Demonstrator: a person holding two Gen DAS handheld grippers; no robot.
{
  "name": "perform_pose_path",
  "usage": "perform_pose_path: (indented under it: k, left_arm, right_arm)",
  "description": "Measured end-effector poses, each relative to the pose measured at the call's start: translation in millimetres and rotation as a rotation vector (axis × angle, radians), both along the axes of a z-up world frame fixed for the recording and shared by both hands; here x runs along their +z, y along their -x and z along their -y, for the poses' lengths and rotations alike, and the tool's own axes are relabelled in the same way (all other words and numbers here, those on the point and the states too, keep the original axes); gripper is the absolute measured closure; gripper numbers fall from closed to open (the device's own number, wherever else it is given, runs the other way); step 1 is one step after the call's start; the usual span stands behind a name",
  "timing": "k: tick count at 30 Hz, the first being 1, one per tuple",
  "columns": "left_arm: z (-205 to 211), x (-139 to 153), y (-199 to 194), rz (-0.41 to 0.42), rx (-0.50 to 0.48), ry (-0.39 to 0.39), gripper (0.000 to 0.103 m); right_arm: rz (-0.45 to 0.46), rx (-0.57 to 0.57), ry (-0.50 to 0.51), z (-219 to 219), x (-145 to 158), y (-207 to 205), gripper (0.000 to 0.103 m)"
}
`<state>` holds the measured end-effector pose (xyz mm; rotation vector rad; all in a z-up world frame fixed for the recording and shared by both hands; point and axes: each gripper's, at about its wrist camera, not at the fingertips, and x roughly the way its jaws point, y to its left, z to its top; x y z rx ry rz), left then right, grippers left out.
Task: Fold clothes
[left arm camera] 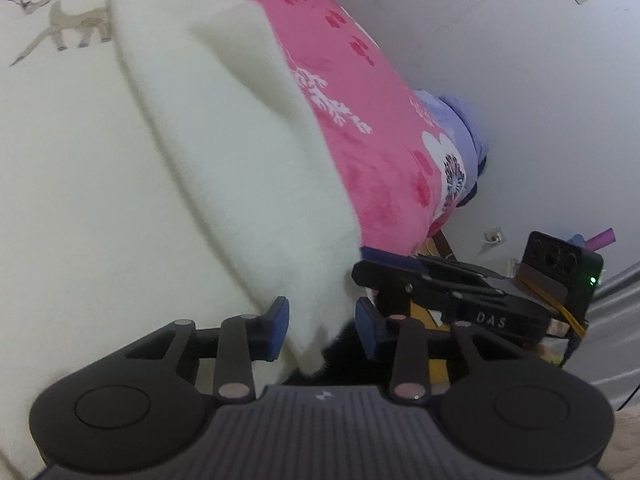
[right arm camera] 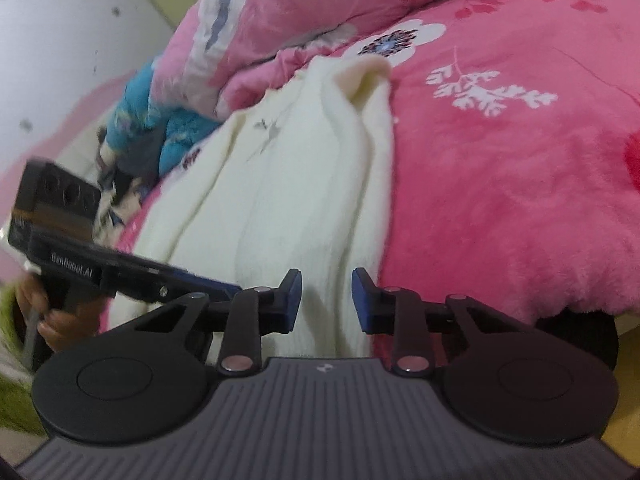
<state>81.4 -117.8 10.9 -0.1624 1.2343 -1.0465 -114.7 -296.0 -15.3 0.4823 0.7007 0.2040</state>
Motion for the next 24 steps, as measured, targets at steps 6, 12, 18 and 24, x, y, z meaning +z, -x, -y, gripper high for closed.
perform_pose_path:
  k: [6, 12, 18, 24]
  left_arm:
    - [8.9, -13.7, 12.0, 0.03, -0.007, -0.024, 0.082]
    - [2.3, -20.8, 9.6, 0.014, 0.027, -0.037, 0.103]
    - [-11.0, 2.3, 17.7, -0.048, -0.004, 0.056, 0.103]
    - [-12.3, 12.4, 28.8, -0.02, -0.063, 0.047, 0.103]
  right_arm:
    - [-0.009, 0.031, 0.06, -11.5, 1.3, 4.2, 0.077]
    - [-0.021, 0.036, 0.102, -19.4, 2.2, 5.4, 0.092]
    - [-0.001, 0.047, 0.103, -24.0, 14.8, 14.9, 0.096]
    - [0.0, 0.063, 0.013, -21.6, 22.4, 27.4, 0.097]
